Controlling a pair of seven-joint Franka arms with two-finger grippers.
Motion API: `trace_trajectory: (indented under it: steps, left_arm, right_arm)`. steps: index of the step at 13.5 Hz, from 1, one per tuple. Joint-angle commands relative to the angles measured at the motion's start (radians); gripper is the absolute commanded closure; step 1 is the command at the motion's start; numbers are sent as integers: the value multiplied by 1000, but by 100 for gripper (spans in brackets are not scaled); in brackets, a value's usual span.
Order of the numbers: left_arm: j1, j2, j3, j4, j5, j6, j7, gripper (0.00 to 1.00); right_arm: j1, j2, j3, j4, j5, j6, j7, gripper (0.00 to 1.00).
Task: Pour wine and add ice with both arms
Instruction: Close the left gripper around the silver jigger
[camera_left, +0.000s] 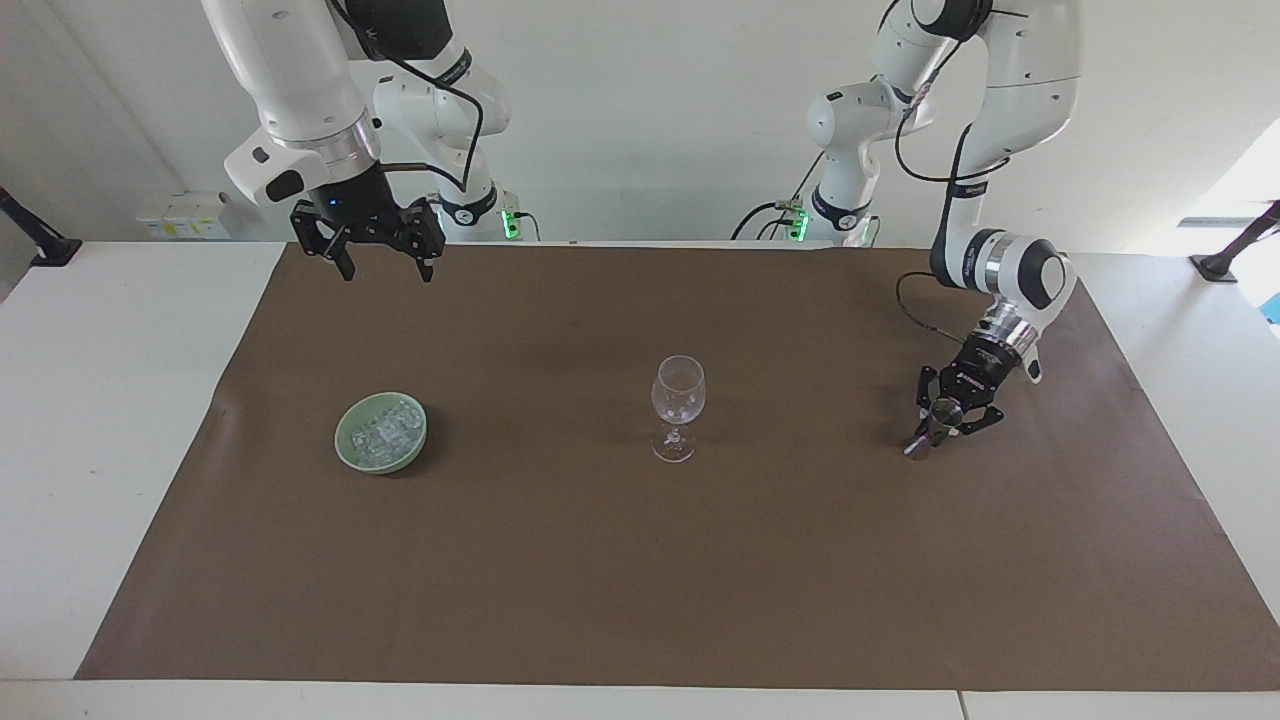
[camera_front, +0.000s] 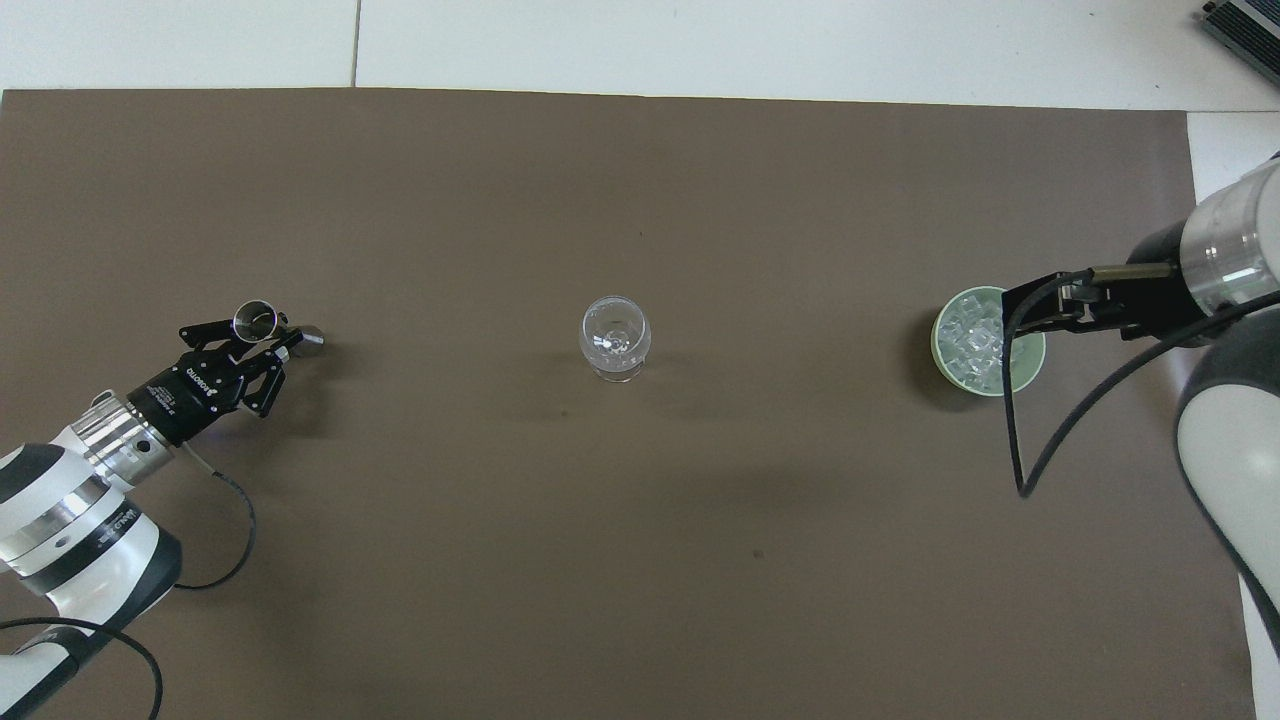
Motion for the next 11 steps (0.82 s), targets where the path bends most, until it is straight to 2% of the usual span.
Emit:
trace_trajectory:
  steps: [1,11]
  left_arm:
    - [-6,-1,5,-2,-25,13,7,100]
    - [-24,10,5,60,-23,-8,-62,100]
  right_arm:
    - [-12,-24,2,-27,23,4,-24,0]
    - [-12,-24,2,-25,23,4,-24,0]
